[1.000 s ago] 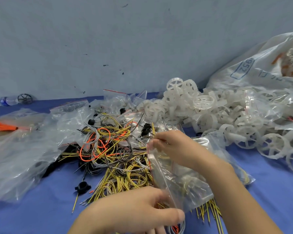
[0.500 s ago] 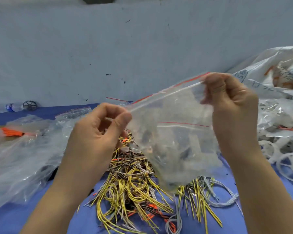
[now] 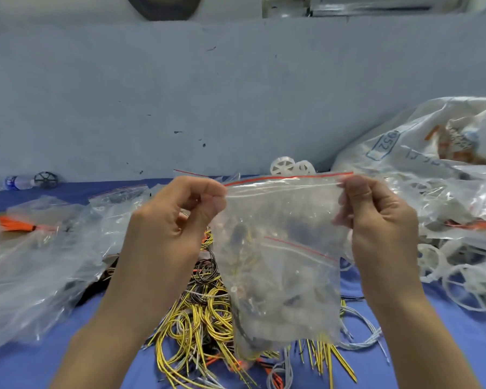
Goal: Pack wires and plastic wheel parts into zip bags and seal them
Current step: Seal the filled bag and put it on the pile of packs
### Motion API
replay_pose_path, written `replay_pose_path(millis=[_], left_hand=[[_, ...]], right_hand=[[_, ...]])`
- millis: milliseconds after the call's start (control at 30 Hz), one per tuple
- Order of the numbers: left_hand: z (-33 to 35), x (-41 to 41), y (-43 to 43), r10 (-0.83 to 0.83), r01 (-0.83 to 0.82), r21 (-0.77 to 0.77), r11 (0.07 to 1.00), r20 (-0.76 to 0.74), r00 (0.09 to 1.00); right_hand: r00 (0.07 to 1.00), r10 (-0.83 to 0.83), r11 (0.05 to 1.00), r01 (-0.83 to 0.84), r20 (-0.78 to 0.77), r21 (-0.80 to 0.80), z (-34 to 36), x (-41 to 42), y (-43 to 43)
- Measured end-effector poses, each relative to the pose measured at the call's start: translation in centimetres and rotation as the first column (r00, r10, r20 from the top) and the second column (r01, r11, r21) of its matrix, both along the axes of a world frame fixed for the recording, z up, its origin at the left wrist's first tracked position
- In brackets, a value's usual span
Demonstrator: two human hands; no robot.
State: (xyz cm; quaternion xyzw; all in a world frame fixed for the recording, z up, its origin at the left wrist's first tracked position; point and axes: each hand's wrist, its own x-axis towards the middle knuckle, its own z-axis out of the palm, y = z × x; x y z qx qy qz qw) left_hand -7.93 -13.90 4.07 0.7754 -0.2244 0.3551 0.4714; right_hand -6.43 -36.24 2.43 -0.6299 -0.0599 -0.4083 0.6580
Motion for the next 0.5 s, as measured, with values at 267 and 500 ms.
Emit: replay_pose_path(millis=[267,500], left_hand=[[-1.6,1.1,0.1,-0.092,0.076,-0.149,0.986,-0.1,0.991],[-2.5,1.8,-0.2,-0.157,0.12,-0.206,0.971,-0.17,0.973]], right_hand=[[0.991,0.093,0.995,-0.096,-0.096,-0.021,-1.2,0.4,-0.8],[0.997,-0.066,0.935,0.045,-0.046,-0.352,0.3,0.6,-0.5]])
